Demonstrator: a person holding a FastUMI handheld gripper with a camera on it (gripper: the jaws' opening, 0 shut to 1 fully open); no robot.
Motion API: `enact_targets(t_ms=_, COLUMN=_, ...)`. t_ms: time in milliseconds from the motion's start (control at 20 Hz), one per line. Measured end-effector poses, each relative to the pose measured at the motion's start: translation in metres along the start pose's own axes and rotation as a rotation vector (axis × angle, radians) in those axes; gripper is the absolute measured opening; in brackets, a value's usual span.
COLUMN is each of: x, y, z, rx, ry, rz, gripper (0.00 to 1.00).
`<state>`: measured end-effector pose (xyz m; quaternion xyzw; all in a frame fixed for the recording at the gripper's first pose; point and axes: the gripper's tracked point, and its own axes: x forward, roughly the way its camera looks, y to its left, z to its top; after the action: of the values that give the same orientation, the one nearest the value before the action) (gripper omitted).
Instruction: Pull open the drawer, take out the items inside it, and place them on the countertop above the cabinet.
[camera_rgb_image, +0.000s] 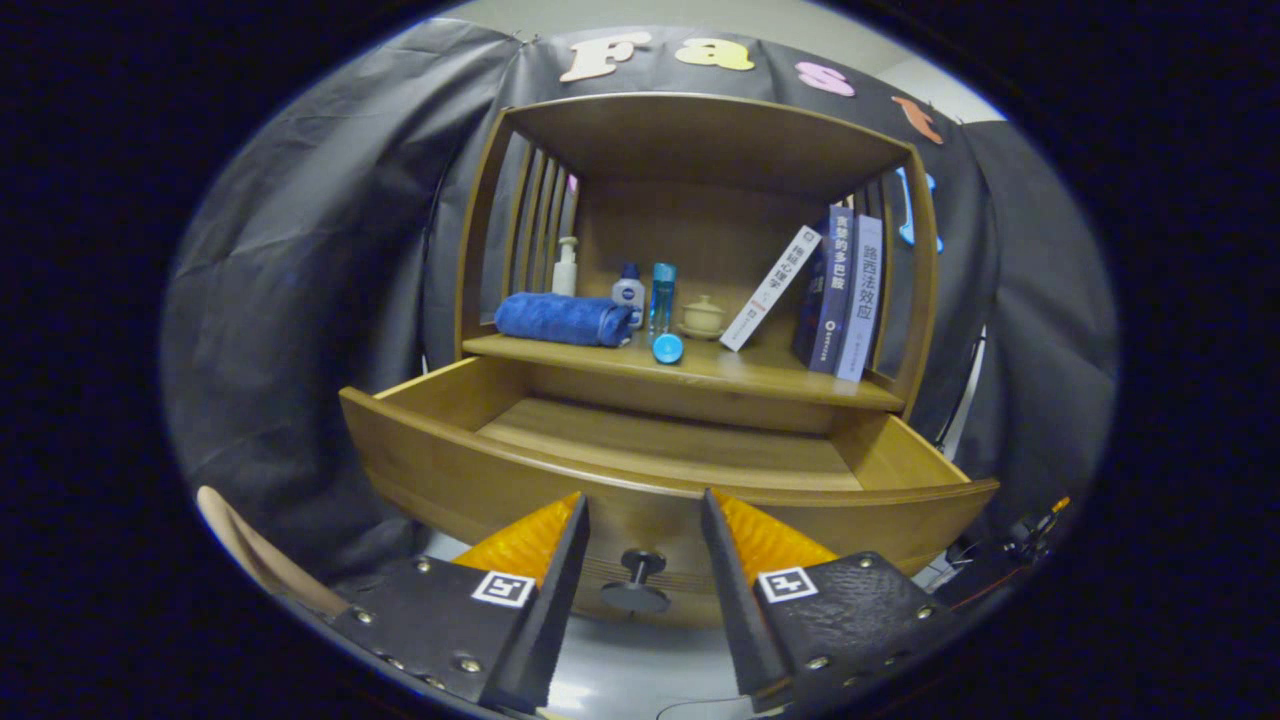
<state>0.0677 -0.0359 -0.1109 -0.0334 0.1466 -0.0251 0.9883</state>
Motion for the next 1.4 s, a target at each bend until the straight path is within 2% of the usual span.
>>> enact_targets(t_ms=100, x=0.001, y=0.006, z=0.001, rx=0.032, ry=-0.023, rz=-0.002, gripper=0.67)
enact_targets(t_ms=150, x=0.002, y=0.011, z=0.001, rx=0.040, ry=-0.036, rz=0.000, gripper=0.73)
enact_targets(t_ms=350, x=0.007, y=0.008, z=0.001, rx=-0.011, ry=-0.080, rz=-0.081, gripper=0.96)
enact_targets(t_ms=500, x=0.009, y=0.009, z=0.002, rx=-0.046, ry=-0.093, rz=-0.133, gripper=0.96)
enact_targets(t_ms=600, x=0.016, y=0.009, z=0.012, rx=-0.041, ry=-0.127, rz=-0.129, gripper=0.97)
enact_targets(t_ms=1400, x=0.091, y=0.007, z=0.025, rx=-0.013, ry=-0.109, rz=-0.138, gripper=0.99)
